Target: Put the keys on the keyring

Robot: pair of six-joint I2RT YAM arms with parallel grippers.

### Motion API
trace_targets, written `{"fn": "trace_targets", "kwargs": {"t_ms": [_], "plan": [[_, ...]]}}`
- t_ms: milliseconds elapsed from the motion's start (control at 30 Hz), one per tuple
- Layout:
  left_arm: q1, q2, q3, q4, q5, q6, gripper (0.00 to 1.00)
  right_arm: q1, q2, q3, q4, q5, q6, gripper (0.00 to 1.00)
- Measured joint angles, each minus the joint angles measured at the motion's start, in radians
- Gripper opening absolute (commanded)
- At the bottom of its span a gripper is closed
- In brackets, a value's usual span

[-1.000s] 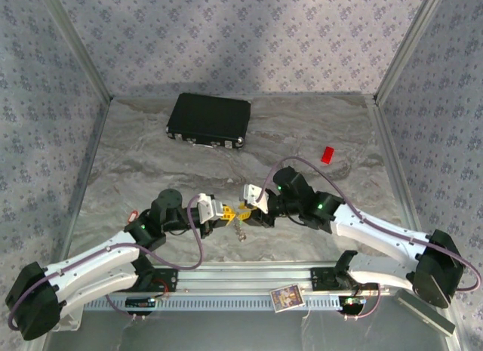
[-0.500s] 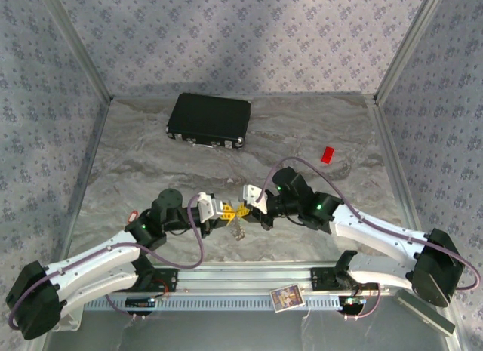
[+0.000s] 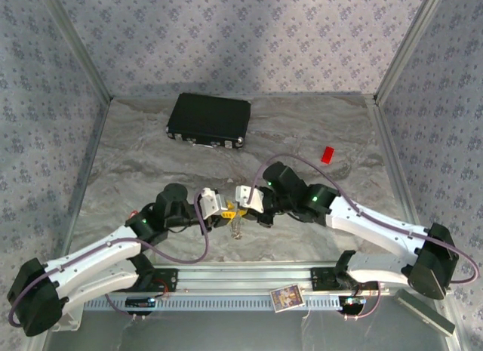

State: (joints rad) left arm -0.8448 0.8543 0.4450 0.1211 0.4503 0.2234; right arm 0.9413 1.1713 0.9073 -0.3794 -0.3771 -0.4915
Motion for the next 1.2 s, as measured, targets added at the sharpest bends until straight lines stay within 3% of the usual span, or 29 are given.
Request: {"fn": "trace_targets", "kwargs": {"t_ms": [133, 167, 300, 600, 800, 1000, 1133, 1200], "plan": [[-0.001, 0.011, 0.006, -0.013, 0.013, 0.017, 0.0, 0.005, 0.018, 0.026, -0.033, 0.023, -0.021, 0.0], [-0.002, 0.013, 0.007, -0.014, 0.014, 0.019, 0.0, 0.005, 0.021, 0.03, -0.039, 0.024, -0.024, 0.02], [-0.002, 0.014, 0.01, -0.018, 0.025, 0.02, 0.0, 0.001, 0.02, 0.03, -0.035, 0.018, -0.026, 0.25], [-0.002, 0.014, -0.014, 0.053, 0.026, -0.004, 0.0, -0.08, -0.058, -0.101, 0.117, -0.089, 0.039, 0.29], [-0.002, 0.014, -0.042, 0.101, 0.036, -0.023, 0.0, -0.082, -0.059, -0.149, 0.175, -0.123, 0.07, 0.27], [-0.002, 0.014, -0.051, 0.146, 0.056, -0.036, 0.0, -0.082, -0.059, -0.159, 0.225, -0.142, 0.097, 0.16], [-0.002, 0.014, -0.061, 0.167, 0.059, -0.042, 0.0, -0.082, -0.059, -0.16, 0.24, -0.151, 0.103, 0.14], [-0.002, 0.014, -0.062, 0.17, 0.058, -0.042, 0.0, -0.083, -0.059, -0.16, 0.241, -0.157, 0.106, 0.05]]}}
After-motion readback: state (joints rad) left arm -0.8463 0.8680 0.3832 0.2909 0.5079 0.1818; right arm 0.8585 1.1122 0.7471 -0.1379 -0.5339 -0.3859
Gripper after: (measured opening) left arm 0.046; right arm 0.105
